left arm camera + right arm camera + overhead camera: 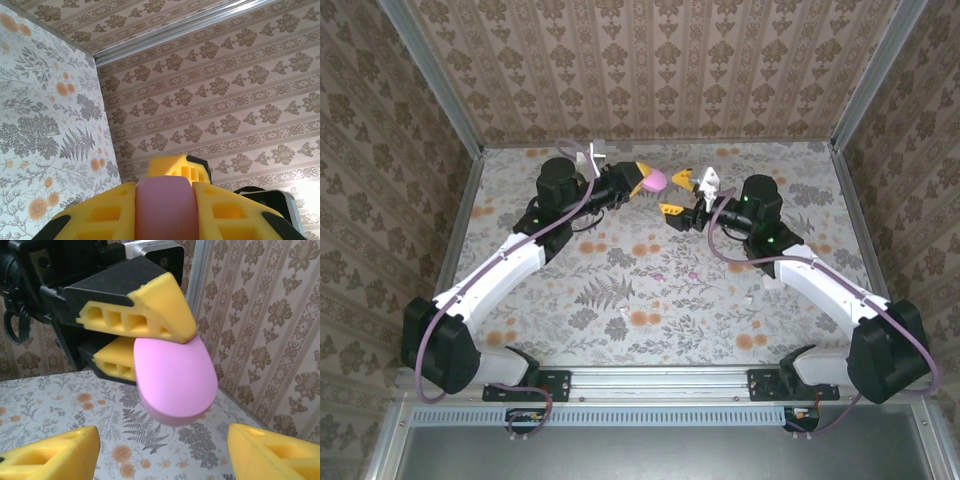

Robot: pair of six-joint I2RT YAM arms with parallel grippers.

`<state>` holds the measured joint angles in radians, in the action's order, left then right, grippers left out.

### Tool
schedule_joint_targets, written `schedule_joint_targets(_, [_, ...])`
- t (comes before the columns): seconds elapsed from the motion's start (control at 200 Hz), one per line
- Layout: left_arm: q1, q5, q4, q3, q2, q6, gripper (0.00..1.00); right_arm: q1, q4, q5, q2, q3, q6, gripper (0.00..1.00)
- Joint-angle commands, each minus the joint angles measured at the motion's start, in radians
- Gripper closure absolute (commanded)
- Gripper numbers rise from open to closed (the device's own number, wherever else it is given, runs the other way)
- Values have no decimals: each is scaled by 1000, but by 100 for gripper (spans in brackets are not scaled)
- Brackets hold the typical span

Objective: Insert wireless bluetooth earbuds into charging case

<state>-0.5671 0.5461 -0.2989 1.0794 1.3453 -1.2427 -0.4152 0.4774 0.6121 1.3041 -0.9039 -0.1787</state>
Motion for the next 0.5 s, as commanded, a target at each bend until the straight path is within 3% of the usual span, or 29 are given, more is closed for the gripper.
schedule_joint_targets(0.0, [3,24,-58,-2,-12,-21,86,1,91,37,30,-46,15,31])
schedule_joint_targets(0.22, [1,39,-64,6,-12,-17,86,6,99,141,80,-101,19,37])
schedule_joint_targets(0.335, [1,36,-58,10,-15,-10,87,13,89,150,81,-123,23,44])
schedule_joint_targets(0.495, [1,40,-57,9,-14,-11,87,14,99,155,83,-128,30,46])
